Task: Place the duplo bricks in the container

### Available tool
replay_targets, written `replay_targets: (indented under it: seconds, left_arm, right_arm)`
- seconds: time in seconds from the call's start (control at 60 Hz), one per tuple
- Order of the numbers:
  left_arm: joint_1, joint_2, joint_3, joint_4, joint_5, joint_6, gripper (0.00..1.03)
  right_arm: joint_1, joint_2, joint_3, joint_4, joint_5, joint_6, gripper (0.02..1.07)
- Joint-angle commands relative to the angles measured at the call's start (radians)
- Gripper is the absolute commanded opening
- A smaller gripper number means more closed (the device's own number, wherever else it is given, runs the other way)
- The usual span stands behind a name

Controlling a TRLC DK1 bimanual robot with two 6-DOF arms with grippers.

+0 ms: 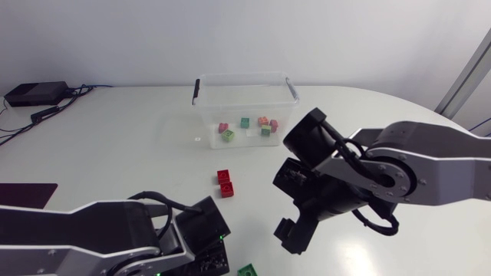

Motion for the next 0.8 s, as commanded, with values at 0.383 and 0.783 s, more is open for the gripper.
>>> replay_targets:
  seconds: [0.383, 0.783]
  left_arm:
    - [-0.017, 0.113, 0.086, -0.029, 0.003, -0.024, 0.45]
    - [0.002, 0.09, 0.093, -0.027, 0.004, -0.016, 0.25]
  right_arm:
    - [0.015, -0.057, -0.06, 0.0, -0.003, 0.005, 1.03]
    - [0.128, -0.1, -0.143, -0.011, -0.048, -0.058, 1.02]
